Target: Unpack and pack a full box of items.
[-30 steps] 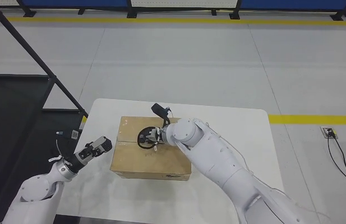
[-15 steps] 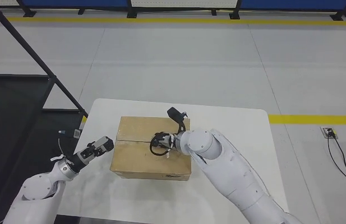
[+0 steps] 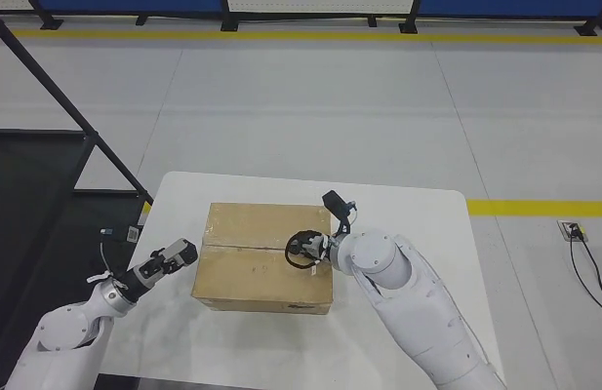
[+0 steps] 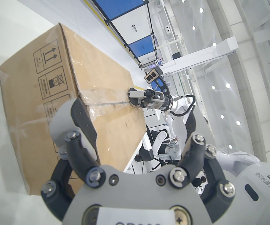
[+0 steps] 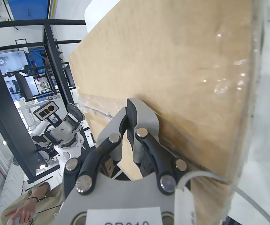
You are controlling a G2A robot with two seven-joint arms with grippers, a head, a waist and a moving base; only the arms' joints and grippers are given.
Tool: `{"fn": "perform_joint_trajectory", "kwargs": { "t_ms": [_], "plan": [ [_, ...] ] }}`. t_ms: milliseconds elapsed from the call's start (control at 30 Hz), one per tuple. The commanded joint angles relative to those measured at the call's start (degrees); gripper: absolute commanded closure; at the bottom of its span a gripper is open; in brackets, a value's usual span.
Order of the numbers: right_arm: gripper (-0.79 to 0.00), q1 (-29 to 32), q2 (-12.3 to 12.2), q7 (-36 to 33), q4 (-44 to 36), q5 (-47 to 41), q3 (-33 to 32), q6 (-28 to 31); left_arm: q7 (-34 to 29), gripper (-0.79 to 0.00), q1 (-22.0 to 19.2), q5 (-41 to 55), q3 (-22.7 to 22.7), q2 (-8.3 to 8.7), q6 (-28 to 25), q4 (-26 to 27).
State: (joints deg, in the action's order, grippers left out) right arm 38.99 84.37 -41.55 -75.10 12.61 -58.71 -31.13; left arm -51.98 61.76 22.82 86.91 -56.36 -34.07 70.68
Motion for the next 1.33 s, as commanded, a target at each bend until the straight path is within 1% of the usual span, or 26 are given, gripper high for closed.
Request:
{"fn": "perform_joint_trajectory", "kwargs": {
  "t_ms": [0, 400, 767, 900, 1000, 1033, 1100, 1133, 1167, 1200, 1233, 1267, 1300],
  "plan": [
    [0.0, 1.0, -0.4, -0.1, -1.4, 0.5, -0.9, -1.0, 0.0, -0.785, 0.0, 0.0, 0.0, 0.03, -0.1, 0.1],
    [0.0, 6.3, -2.2, -0.1, -8.4, 2.1, -6.0, -4.7, -0.6, -0.785, -0.1, 0.1, -0.1, 0.17, 0.0, 0.6],
    [0.0, 8.9, -3.4, -0.1, -11.0, 1.3, -10.5, -6.3, -1.4, -0.785, -0.7, 0.5, 0.1, 0.36, -0.2, -0.3],
    [0.0, 13.4, -4.3, 0.9, -16.2, -0.2, -15.6, -3.7, -1.4, -0.785, -1.0, 1.7, 1.5, 0.63, -0.5, -1.0],
    [0.0, 18.0, -5.2, 1.1, -20.3, -1.8, -20.4, -0.1, -1.7, -0.785, -0.8, 2.7, 3.2, 0.95, -0.8, -1.4],
    [0.0, 19.6, -5.4, 1.3, -21.6, -2.6, -22.1, 1.6, -1.9, -0.785, -0.7, 3.0, 3.8, 1.06, -0.9, -1.4],
    [-0.003, 22.6, -6.0, 0.0, -23.9, -3.6, -24.9, 6.8, -2.2, -0.785, -0.5, 3.5, 4.8, 1.28, -0.9, -1.5],
    [-0.052, 24.1, -6.3, 0.1, -24.6, -4.0, -26.6, 9.5, -2.4, -0.785, -0.4, 3.7, 5.2, 1.38, -0.9, -1.5],
    [-0.139, 25.6, -6.5, -0.2, -25.3, -4.7, -28.1, 12.6, -2.4, -0.785, -0.4, 3.8, 5.6, 1.47, -0.9, -1.6],
    [-0.151, 27.0, -6.8, -1.3, -26.0, -5.8, -29.5, 16.8, -2.4, -0.785, -0.3, 3.9, 6.0, 1.55, -1.0, -1.6],
    [-0.197, 28.5, -7.0, -0.7, -26.0, -6.9, -31.7, 20.5, -2.6, -0.785, -0.3, 3.8, 6.2, 1.6, -1.1, -1.5],
    [-0.468, 30.1, -7.2, 0.6, -25.7, -7.9, -33.6, 23.4, -2.6, -0.785, -0.3, 3.8, 6.2, 1.6, -1.1, -1.5],
    [-0.785, 31.5, -7.3, 1.0, -25.6, -9.7, -35.0, 26.5, -2.6, -0.785, -0.3, 3.8, 6.2, 1.6, -1.1, -1.5]
  ]
}}
